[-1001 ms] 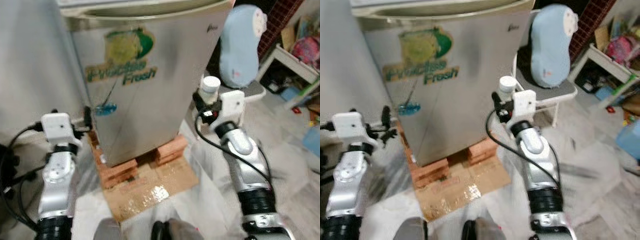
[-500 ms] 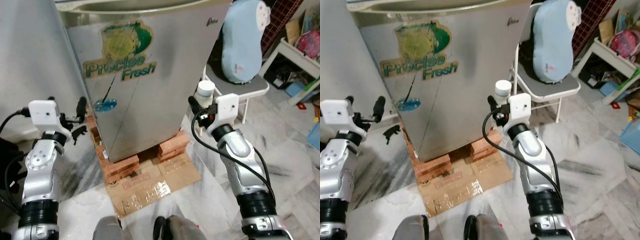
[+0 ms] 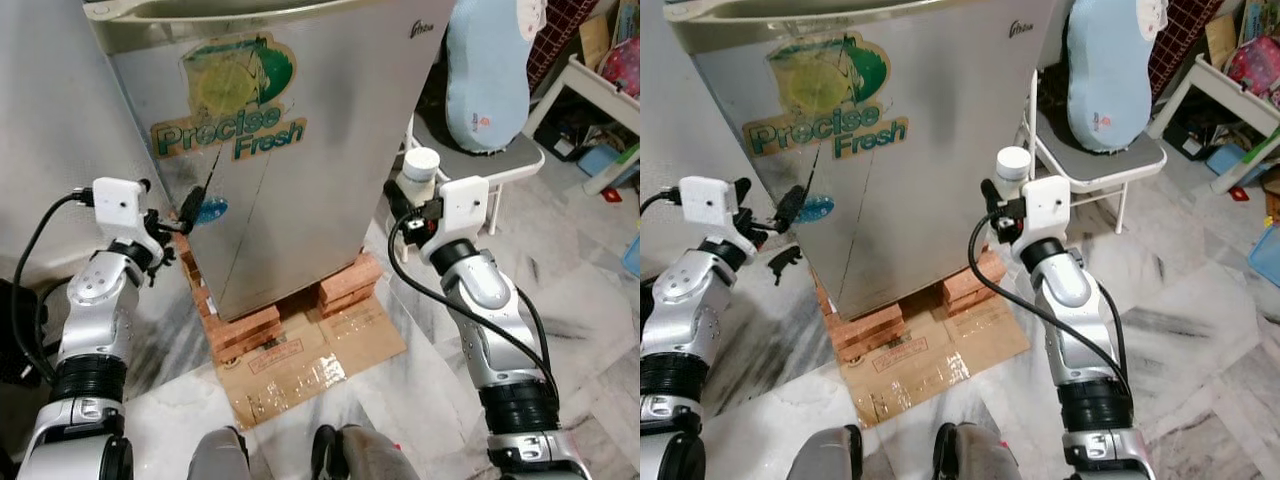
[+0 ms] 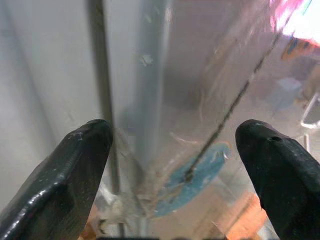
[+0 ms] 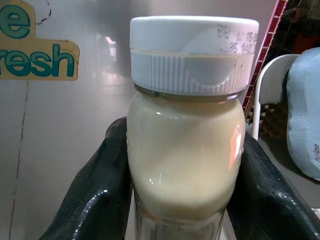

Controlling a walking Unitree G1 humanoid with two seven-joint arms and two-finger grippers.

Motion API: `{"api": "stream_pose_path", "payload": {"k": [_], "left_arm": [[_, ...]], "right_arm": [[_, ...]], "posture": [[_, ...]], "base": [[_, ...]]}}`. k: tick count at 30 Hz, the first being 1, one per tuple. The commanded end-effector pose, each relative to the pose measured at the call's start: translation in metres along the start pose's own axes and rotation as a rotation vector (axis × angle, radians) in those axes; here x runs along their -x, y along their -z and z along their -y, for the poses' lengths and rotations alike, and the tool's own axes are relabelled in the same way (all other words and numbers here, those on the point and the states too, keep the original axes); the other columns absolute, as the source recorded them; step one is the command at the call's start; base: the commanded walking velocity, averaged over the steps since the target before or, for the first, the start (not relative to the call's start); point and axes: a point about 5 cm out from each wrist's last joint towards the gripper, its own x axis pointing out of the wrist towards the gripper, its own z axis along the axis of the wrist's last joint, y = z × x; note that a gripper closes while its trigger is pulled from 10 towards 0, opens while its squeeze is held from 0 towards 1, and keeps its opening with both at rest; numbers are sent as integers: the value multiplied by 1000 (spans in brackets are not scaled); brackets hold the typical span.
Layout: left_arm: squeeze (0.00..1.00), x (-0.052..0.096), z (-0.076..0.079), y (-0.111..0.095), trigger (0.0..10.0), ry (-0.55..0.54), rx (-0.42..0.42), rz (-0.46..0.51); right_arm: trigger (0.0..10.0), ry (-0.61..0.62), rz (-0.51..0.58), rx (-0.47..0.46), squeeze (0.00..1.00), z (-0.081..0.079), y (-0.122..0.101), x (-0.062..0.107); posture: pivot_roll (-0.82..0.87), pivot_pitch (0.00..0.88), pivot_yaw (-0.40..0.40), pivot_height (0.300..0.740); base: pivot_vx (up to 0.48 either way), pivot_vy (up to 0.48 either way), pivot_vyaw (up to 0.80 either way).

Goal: Restocking fridge

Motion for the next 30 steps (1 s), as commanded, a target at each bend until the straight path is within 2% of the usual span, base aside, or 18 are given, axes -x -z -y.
{"api": "stream_pose_path", "payload": {"k": [1, 5, 9, 10, 11, 12, 13, 15, 16, 20, 21, 26, 30], "left_arm": [[0, -1, 5, 9, 10000, 33, -12, -44], [0, -10, 17, 15, 10000, 74, -12, -60], [0, -17, 31, 13, 10000, 131, 7, -42], [0, -19, 37, 12, 10000, 156, 11, -33], [0, -21, 56, 10, 10000, 245, 7, -17], [0, -21, 62, 10, 10000, 278, 3, -12], [0, -20, 77, 8, 10000, 346, -6, 1], [0, -19, 87, 7, 10000, 391, -9, 16], [0, -15, 100, 6, 10000, 457, -4, 28], [0, -7, 118, -1, 10000, 532, -7, 63], [0, -7, 118, -1, 10000, 532, -7, 63], [0, -5, 129, -17, 10000, 510, 4, 103], [0, -4, 135, -23, 10000, 509, 19, 126]], "right_arm": [[10000, -4, 26, 4, 0, -2, -6, 2], [10000, -11, 16, 3, 0, -2, -4, 2], [10000, 17, 7, 17, 0, 5, -2, 4], [10000, 36, 5, 23, 0, 9, -2, 6], [10000, 103, -14, 35, 0, 19, 2, 10], [10000, 128, -22, 41, 0, 23, 3, 12], [10000, 165, -43, 51, 0, 29, 6, 15], [10000, 185, -57, 56, 0, 33, 9, 18], [10000, 211, -71, 80, 0, 37, 11, 21], [10000, 277, -93, 102, 0, 47, 14, 26], [10000, 277, -93, 102, 0, 47, 14, 26], [10000, 430, -164, 140, 0, 63, 25, 34], [10000, 470, -184, 166, 0, 70, 26, 37]], "posture": [[33, 166, -98, 740], [38, 151, -106, 740], [40, 134, -117, 740], [40, 131, -122, 740], [40, 129, -124, 740], [40, 129, -124, 740], [28, 125, -128, 740], [28, 125, -127, 740], [28, 125, -127, 740], [30, 126, -119, 740], [30, 126, -119, 740], [41, 130, -112, 740], [41, 146, -111, 740]], "base": [[0, 0, 0], [0, 0, 0], [0, 0, 0], [0, 0, 0], [0, 0, 0], [0, 0, 0], [0, 0, 0], [0, 0, 0], [0, 0, 0], [0, 0, 0], [0, 0, 0], [0, 0, -723], [0, 0, -791]]}}
